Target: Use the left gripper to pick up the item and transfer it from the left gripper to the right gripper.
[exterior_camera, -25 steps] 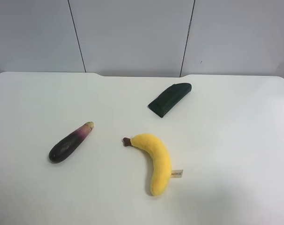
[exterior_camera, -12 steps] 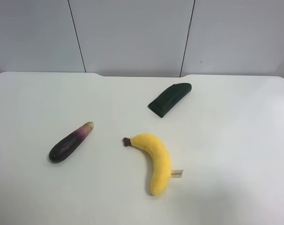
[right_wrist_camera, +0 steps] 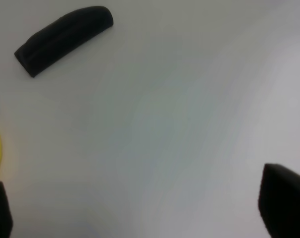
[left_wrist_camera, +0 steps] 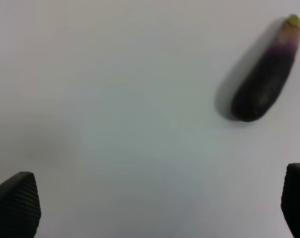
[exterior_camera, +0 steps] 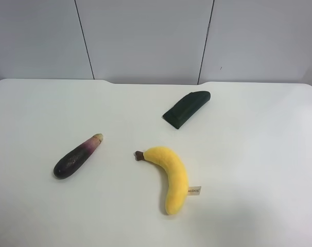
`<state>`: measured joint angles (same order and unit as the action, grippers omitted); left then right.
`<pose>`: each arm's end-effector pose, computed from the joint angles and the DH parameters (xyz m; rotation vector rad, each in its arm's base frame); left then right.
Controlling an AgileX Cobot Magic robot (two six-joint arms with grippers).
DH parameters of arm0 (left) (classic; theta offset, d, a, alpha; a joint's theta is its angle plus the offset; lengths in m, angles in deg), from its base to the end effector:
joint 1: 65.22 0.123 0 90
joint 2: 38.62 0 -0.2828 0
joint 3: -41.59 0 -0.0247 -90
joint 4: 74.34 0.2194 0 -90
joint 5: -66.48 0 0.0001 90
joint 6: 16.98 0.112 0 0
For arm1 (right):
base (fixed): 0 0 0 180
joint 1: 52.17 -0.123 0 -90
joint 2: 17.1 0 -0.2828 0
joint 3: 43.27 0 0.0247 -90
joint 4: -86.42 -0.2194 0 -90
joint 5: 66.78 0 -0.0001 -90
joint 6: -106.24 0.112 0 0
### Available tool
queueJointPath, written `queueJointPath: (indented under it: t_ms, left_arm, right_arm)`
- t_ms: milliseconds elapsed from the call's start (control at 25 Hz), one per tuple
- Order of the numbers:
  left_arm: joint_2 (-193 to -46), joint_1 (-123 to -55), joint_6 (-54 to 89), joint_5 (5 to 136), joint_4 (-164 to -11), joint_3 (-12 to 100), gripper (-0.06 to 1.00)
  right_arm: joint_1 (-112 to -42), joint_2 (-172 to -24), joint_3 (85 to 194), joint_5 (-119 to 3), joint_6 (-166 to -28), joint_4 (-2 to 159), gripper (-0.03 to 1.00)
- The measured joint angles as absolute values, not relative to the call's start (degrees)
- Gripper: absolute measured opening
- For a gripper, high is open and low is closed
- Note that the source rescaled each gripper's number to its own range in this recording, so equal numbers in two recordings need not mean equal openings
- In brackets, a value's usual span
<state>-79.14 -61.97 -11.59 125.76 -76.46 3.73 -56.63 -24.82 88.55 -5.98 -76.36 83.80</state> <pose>0.0704 0.0004 0.2923 0.0369 2.4016 0.0232 -0.0128 0.0035 0.2541 -0.1277 2.0328 0.0750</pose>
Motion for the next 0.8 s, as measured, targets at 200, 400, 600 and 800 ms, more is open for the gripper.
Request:
queueJointPath:
  t_ms: [200,400,600,800]
  left_arm:
    - [-92.2,-67.3,-11.4,122.0,-78.2,4.0,1.0]
    - [-106.0,-72.6,-11.8,117.7,-78.2,4.0,1.0]
    - [-116.9,-79.3,-12.7,110.6,-76.7,4.0,1.0]
    - [-124.0,-83.4,-13.8,103.4,-74.3,4.1,1.0]
  right_arm:
    - [-56.6,-24.8,88.5,-6.0,-76.4,83.8,1.0]
    - [-56.6,-24.8,88.5,-6.0,-76.4,83.8,1.0]
    - [-56.6,-24.8,88.5,-6.0,-76.4,83.8,1.0]
    - [-56.6,-24.8,88.5,-6.0,-76.4,83.8,1.0]
